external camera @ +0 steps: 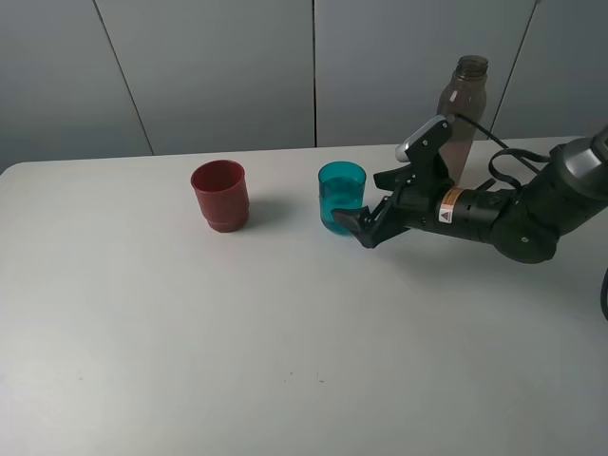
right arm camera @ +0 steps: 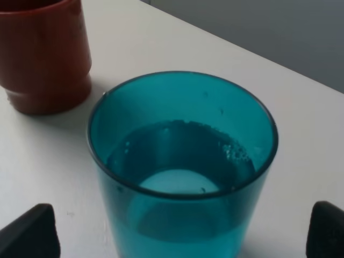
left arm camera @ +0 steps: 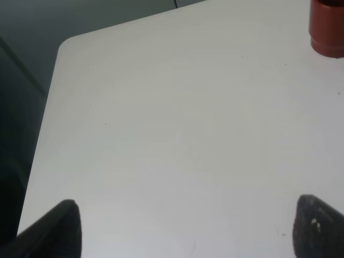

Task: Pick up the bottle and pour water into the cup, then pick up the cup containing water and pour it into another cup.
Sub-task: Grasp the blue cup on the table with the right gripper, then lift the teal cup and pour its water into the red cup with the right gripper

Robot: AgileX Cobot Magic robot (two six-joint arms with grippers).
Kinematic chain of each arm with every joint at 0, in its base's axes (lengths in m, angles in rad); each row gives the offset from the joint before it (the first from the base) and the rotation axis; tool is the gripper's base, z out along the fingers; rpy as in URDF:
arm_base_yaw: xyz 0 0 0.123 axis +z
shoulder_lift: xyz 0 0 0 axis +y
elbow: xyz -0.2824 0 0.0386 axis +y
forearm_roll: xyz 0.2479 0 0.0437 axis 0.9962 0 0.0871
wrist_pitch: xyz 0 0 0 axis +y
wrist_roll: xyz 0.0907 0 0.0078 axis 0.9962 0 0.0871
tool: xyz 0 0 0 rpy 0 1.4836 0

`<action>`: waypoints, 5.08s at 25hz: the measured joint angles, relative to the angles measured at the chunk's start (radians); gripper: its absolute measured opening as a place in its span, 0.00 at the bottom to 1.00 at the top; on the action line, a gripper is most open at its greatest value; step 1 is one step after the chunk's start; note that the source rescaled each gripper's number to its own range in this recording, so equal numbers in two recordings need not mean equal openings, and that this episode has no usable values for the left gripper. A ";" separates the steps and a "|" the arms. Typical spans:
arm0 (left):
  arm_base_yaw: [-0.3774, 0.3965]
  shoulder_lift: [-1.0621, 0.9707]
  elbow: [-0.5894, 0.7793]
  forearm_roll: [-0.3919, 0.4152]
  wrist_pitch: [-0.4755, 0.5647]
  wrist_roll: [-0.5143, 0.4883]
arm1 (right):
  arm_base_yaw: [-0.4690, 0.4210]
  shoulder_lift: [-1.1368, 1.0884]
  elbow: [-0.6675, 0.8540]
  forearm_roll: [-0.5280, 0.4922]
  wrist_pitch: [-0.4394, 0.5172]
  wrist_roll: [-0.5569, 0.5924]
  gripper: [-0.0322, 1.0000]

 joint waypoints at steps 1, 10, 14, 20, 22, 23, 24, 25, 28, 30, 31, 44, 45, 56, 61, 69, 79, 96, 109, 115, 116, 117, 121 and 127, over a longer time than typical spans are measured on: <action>0.000 0.000 0.000 0.000 0.000 0.000 | 0.000 0.014 0.000 0.000 -0.008 0.000 1.00; 0.000 0.000 0.000 0.000 0.000 0.000 | 0.042 0.081 -0.030 0.027 -0.039 -0.020 1.00; 0.000 0.000 0.000 0.000 0.000 0.000 | 0.049 0.118 -0.077 0.031 -0.040 -0.022 1.00; 0.000 0.000 0.000 0.000 0.000 0.000 | 0.049 0.138 -0.116 0.039 -0.040 -0.025 1.00; 0.000 0.000 0.000 0.000 0.000 0.000 | 0.049 0.137 -0.128 0.052 -0.040 -0.025 1.00; 0.000 0.000 0.000 0.000 0.000 0.000 | 0.049 0.137 -0.132 0.054 -0.040 -0.025 1.00; 0.000 0.000 0.000 0.000 0.000 0.000 | 0.049 0.137 -0.138 0.056 -0.040 -0.025 1.00; 0.000 0.000 0.000 0.000 0.000 0.000 | 0.049 0.137 -0.144 0.056 -0.040 -0.025 1.00; 0.000 0.000 0.000 0.000 0.000 0.000 | 0.049 0.138 -0.145 0.058 -0.040 -0.025 1.00; 0.000 0.000 0.000 0.000 0.000 0.000 | 0.049 0.141 -0.145 0.058 -0.040 -0.027 1.00; 0.000 0.000 0.000 0.000 0.000 0.000 | 0.049 0.147 -0.147 0.058 -0.044 -0.027 1.00; 0.000 0.000 0.000 0.000 0.000 0.000 | 0.090 0.192 -0.152 0.155 -0.109 -0.079 1.00; 0.000 0.000 0.000 0.000 0.000 0.000 | 0.090 0.192 -0.152 0.157 -0.118 -0.079 1.00; 0.000 0.000 0.000 0.000 0.000 0.000 | 0.105 0.194 -0.166 0.180 -0.136 -0.081 1.00; 0.000 0.000 0.000 0.000 0.000 0.000 | 0.113 0.217 -0.194 0.182 -0.139 -0.045 1.00; 0.000 0.000 0.000 0.000 0.000 0.000 | 0.115 0.219 -0.194 0.183 -0.139 -0.041 1.00; 0.000 0.000 0.000 0.000 0.000 0.000 | 0.115 0.219 -0.194 0.192 -0.139 -0.040 0.08; 0.000 0.000 0.000 0.000 0.000 0.002 | 0.153 0.119 -0.196 0.233 -0.021 0.094 0.08; 0.000 0.000 0.000 0.000 0.000 0.002 | 0.244 0.095 -0.398 0.240 0.225 0.085 0.08; 0.000 0.000 0.000 0.000 0.000 0.002 | 0.246 0.095 -0.466 0.240 0.246 0.000 0.08; 0.000 0.000 0.000 0.000 0.000 0.002 | 0.248 0.095 -0.474 0.242 0.254 -0.018 0.08; 0.000 0.000 0.000 0.000 0.000 0.002 | 0.253 0.095 -0.485 0.246 0.265 -0.041 0.08; 0.000 0.000 0.000 0.000 0.000 0.002 | 0.267 0.095 -0.532 0.269 0.281 -0.114 0.08; 0.000 0.000 0.000 0.000 0.000 0.002 | 0.285 0.121 -0.616 0.295 0.315 -0.175 0.08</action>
